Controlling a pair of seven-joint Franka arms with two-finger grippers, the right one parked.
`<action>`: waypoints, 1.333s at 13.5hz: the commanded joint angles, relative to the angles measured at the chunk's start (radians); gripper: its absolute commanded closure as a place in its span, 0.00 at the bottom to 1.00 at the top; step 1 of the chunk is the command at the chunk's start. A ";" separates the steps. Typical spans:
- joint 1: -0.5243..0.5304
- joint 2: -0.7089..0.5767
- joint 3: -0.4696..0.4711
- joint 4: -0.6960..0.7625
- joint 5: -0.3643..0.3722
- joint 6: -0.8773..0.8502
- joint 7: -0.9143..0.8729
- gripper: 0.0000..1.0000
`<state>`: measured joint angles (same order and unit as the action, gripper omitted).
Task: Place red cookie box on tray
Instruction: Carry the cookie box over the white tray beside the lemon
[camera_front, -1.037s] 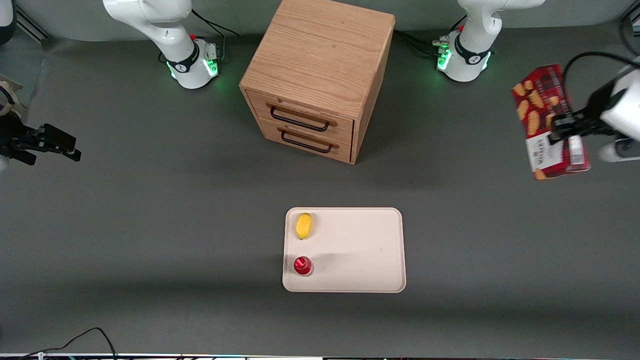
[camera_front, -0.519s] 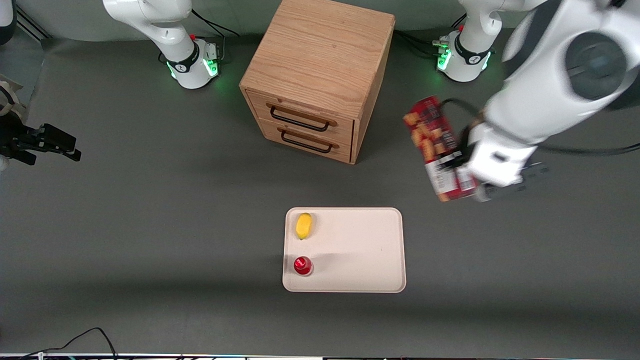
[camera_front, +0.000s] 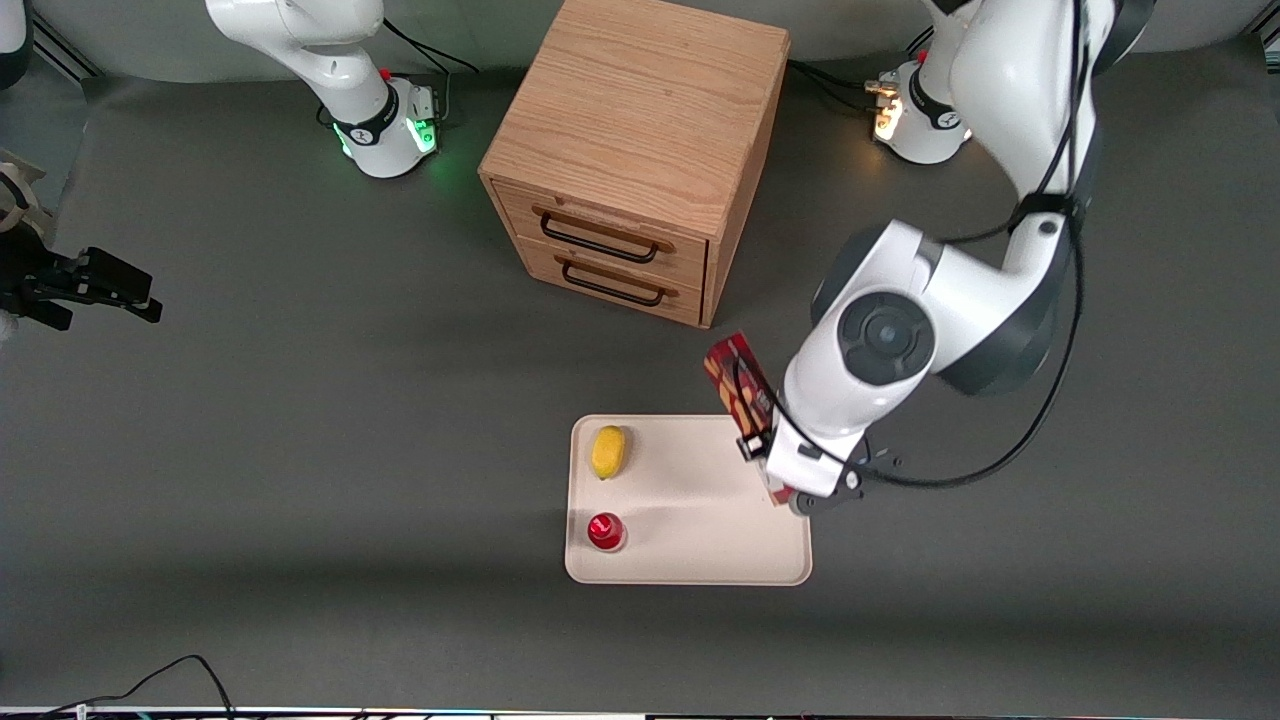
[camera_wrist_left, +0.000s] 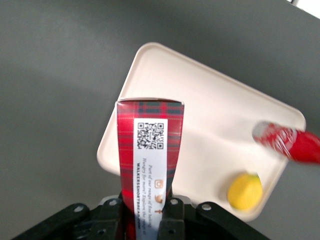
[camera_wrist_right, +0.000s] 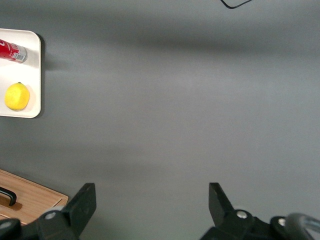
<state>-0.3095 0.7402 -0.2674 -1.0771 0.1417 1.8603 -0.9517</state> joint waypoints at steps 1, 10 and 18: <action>-0.003 -0.013 0.010 -0.143 0.056 0.184 -0.005 1.00; 0.010 0.004 0.013 -0.349 0.076 0.447 0.068 1.00; 0.043 0.079 0.039 -0.340 0.076 0.568 0.096 1.00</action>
<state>-0.2586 0.7998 -0.2442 -1.4146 0.2068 2.3754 -0.8611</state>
